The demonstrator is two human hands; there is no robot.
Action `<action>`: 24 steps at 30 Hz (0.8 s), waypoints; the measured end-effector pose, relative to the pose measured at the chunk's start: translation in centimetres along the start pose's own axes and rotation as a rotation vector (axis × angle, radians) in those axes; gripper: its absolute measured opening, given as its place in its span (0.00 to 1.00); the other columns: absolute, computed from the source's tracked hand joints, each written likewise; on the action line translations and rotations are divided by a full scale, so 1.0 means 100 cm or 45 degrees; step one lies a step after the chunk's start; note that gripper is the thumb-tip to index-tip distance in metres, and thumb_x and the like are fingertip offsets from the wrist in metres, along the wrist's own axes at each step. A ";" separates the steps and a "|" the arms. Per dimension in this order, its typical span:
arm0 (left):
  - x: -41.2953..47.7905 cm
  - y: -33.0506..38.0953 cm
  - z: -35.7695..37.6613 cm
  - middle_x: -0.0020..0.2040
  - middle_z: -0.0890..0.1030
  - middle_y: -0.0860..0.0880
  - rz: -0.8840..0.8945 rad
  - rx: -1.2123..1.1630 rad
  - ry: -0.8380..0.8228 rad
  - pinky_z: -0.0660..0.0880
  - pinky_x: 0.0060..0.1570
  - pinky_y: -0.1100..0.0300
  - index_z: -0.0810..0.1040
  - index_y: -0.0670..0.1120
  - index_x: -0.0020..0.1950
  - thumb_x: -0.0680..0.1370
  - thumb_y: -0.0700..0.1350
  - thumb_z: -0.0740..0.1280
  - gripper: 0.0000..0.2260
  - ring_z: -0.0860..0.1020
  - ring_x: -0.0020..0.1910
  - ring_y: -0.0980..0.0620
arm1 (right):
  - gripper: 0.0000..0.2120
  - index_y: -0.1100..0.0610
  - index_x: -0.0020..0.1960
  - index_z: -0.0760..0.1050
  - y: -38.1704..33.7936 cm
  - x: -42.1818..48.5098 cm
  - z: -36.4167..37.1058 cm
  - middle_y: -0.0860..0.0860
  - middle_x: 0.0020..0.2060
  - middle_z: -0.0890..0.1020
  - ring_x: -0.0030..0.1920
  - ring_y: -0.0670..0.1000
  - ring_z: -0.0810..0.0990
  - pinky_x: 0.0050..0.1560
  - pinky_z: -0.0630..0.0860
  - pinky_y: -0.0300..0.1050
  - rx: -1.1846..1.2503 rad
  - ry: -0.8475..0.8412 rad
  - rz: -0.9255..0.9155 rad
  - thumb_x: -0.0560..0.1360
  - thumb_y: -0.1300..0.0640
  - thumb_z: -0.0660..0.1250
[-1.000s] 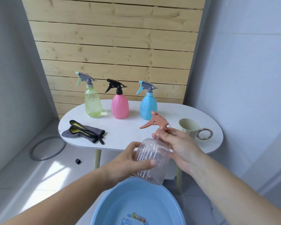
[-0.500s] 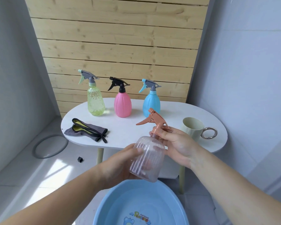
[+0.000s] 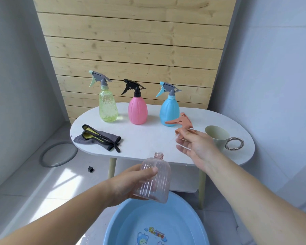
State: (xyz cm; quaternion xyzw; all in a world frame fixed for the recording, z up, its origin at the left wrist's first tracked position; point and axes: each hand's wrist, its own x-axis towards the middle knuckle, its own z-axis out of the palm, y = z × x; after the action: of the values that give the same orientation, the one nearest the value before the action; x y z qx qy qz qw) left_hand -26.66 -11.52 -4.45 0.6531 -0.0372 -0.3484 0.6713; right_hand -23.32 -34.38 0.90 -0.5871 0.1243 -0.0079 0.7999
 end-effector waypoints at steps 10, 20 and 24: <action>-0.007 -0.013 -0.018 0.53 0.84 0.44 -0.069 -0.003 -0.052 0.82 0.60 0.43 0.79 0.47 0.69 0.67 0.57 0.79 0.33 0.83 0.54 0.46 | 0.02 0.55 0.46 0.78 0.016 0.038 0.009 0.51 0.44 0.82 0.41 0.50 0.81 0.40 0.80 0.43 0.139 0.387 -0.044 0.77 0.59 0.71; -0.003 -0.013 -0.016 0.59 0.81 0.41 -0.066 0.030 -0.101 0.77 0.66 0.37 0.78 0.47 0.70 0.68 0.58 0.79 0.34 0.81 0.59 0.43 | 0.08 0.57 0.47 0.79 0.040 0.045 0.014 0.56 0.41 0.81 0.30 0.52 0.78 0.25 0.78 0.40 -0.093 0.424 0.240 0.75 0.54 0.74; -0.001 -0.014 -0.014 0.59 0.82 0.42 -0.054 0.011 -0.109 0.78 0.65 0.38 0.79 0.47 0.69 0.67 0.58 0.80 0.33 0.81 0.58 0.44 | 0.13 0.59 0.52 0.79 0.039 0.047 0.010 0.58 0.37 0.81 0.26 0.53 0.78 0.20 0.75 0.39 -0.210 0.414 0.339 0.74 0.51 0.74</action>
State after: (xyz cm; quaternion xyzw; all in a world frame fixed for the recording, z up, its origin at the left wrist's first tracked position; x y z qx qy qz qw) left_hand -26.62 -10.15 -5.87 0.6411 -0.0536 -0.3902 0.6587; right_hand -19.10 -33.01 -3.42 -0.6199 0.3281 0.0134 0.7127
